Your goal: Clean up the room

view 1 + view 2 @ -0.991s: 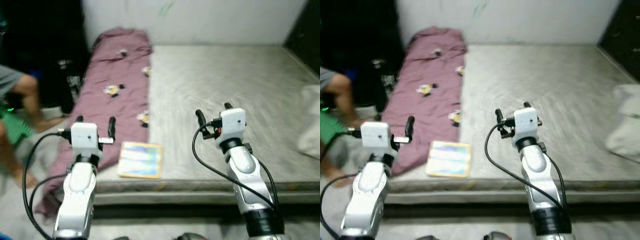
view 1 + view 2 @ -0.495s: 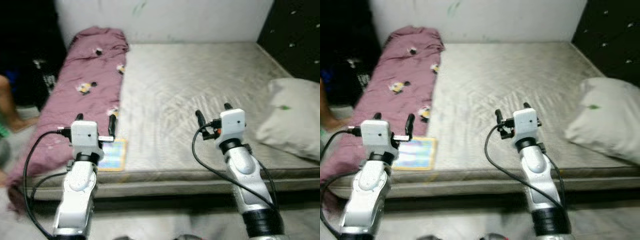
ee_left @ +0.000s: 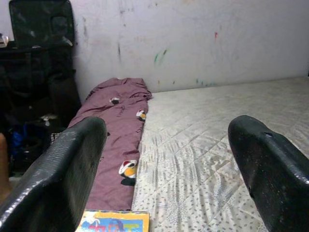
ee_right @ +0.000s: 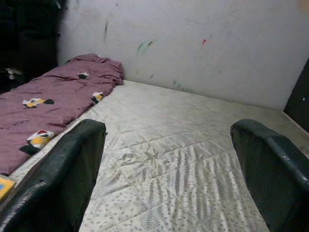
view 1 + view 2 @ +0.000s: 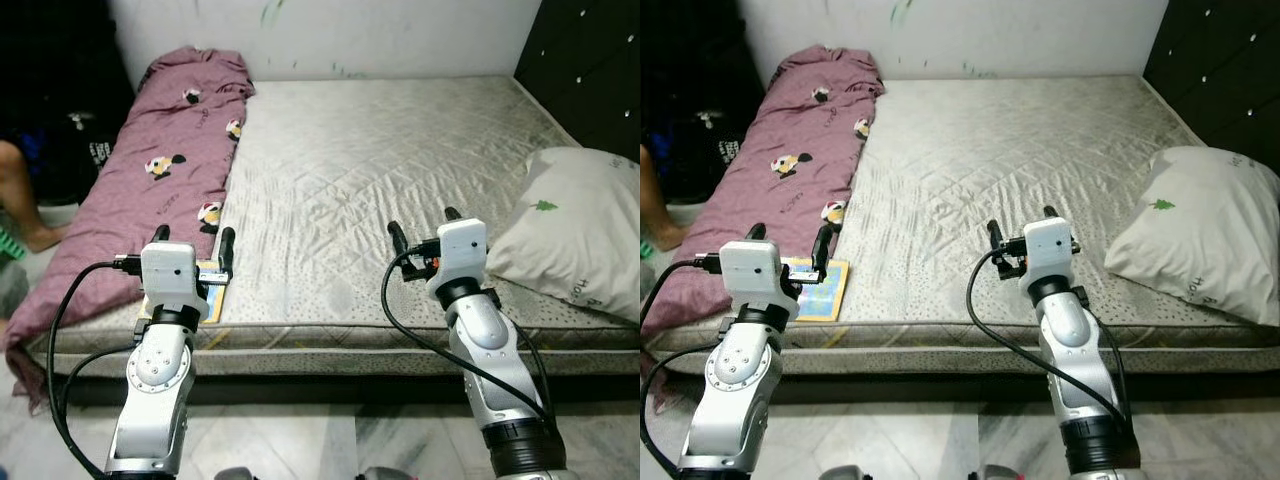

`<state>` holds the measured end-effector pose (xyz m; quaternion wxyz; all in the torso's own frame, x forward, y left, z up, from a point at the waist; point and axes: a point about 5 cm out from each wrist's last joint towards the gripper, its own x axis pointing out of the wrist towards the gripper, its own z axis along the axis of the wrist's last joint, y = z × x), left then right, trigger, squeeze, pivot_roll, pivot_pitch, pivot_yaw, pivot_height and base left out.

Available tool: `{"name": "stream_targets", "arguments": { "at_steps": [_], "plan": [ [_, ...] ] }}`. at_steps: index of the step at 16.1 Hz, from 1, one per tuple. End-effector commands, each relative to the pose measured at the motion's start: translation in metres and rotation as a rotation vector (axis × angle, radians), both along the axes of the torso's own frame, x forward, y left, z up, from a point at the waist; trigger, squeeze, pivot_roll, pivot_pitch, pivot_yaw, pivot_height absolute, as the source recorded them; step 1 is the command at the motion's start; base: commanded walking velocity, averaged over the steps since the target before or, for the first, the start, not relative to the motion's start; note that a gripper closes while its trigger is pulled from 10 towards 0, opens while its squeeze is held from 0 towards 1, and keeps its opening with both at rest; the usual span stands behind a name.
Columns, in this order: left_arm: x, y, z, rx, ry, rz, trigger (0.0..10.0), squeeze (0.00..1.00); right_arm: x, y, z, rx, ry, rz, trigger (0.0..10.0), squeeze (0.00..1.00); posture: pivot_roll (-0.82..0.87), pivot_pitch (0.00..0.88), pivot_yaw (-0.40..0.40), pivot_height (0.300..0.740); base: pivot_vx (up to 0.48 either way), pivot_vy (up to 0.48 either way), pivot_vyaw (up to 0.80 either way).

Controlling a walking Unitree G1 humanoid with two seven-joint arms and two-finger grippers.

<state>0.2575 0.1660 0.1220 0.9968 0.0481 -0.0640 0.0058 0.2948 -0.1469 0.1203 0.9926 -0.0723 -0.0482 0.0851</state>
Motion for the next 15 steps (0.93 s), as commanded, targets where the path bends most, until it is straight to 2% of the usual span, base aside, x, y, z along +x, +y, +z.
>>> {"name": "stream_targets", "arguments": {
  "at_steps": [1, 6, 9, 13, 15],
  "plan": [
    [-0.0004, 0.0037, 0.0026, 0.008, -0.011, 0.0, 10.0, 0.0, 0.0016, 0.0046, 0.0032, 0.007, -0.009, 0.015, 10.0, 0.0, -0.04, 0.012, 0.006, 0.74, 0.304, 0.0, 0.0],
    [0.0, 0.0035, 0.0028, 0.007, -0.014, -0.007, 10.0, 0.0, 0.0023, 0.002, 0.0027, 0.023, 0.0, 0.005, 10.0, 0.0, -0.04, 0.009, 0.007, 0.74, 0.32, 0.0, 0.0],
    [0.0002, 0.0031, 0.0027, 0.006, -0.015, -0.01, 10.0, 0.0, 0.0024, 0.002, 0.0026, 0.025, 0.0, 0.003, 10.0, 0.0, -0.04, 0.009, 0.007, 0.74, 0.355, 0.0, -0.79],
    [0.0003, 0.0026, 0.0028, 0.008, -0.014, -0.011, 10.0, 0.0, 0.0023, 0.0018, 0.003, 0.023, -0.002, 0.001, 10.0, 0.0, -0.04, 0.009, 0.007, 0.74, 0.358, 0.0, 0.0],
    [0.0005, 0.0031, 0.0011, 0.011, 0.001, 0.002, 10.0, 0.0, 0.0022, 0.0017, 0.0031, 0.022, -0.003, 0.001, 10.0, 0.0, -0.04, 0.009, 0.007, 0.74, 0.0, 0.0, 0.0]
  ]
}}
